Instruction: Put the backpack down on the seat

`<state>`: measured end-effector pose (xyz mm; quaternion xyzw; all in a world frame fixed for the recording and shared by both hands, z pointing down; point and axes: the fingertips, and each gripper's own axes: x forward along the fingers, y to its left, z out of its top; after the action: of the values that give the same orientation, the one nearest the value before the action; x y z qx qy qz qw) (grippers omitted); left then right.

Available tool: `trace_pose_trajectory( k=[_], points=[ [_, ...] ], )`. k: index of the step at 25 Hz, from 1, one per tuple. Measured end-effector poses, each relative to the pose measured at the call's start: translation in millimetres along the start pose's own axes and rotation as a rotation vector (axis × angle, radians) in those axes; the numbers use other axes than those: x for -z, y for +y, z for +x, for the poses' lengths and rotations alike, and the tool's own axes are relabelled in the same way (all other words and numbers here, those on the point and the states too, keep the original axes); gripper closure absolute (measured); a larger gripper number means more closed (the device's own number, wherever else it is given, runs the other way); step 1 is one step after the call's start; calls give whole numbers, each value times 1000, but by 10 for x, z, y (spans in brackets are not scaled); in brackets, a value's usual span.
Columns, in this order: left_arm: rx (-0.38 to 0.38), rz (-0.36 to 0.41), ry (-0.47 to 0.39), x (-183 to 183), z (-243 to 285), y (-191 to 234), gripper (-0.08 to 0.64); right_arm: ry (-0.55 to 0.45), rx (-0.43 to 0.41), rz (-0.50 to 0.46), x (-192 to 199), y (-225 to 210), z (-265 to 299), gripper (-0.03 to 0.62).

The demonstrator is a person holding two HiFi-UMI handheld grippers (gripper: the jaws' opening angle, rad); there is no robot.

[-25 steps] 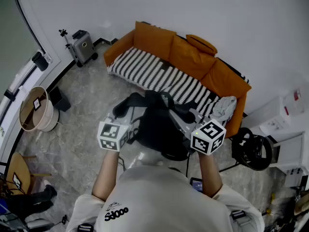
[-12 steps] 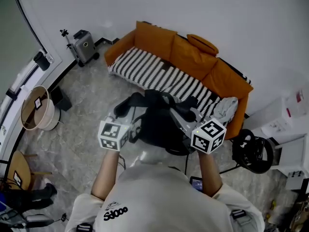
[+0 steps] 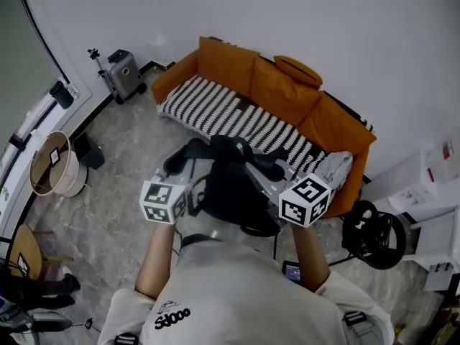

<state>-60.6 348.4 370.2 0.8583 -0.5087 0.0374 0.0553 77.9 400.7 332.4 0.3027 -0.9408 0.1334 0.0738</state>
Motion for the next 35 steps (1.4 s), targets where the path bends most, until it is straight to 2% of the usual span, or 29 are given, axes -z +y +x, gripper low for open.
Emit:
trace_pose_trajectory(
  k=[5,14,21,28,35],
  points=[
    [-15,16,5,-41,250,-42,485,5,-1,-25,-68,-276,19,580],
    [12,-10,12,9,875,156,485,9,29,-13,-156,-884,314,580],
    [47,-26,49,110,1646,716,485,21,48,38,-231,-1484,946,580],
    [67,-27,70,-18,2350,1249,485,31,63,85,-470,-2004,1492,580],
    [66,-44,73,-113,2836,1701,483,36,66,90,-687,-2419,1968,581]
  ],
)
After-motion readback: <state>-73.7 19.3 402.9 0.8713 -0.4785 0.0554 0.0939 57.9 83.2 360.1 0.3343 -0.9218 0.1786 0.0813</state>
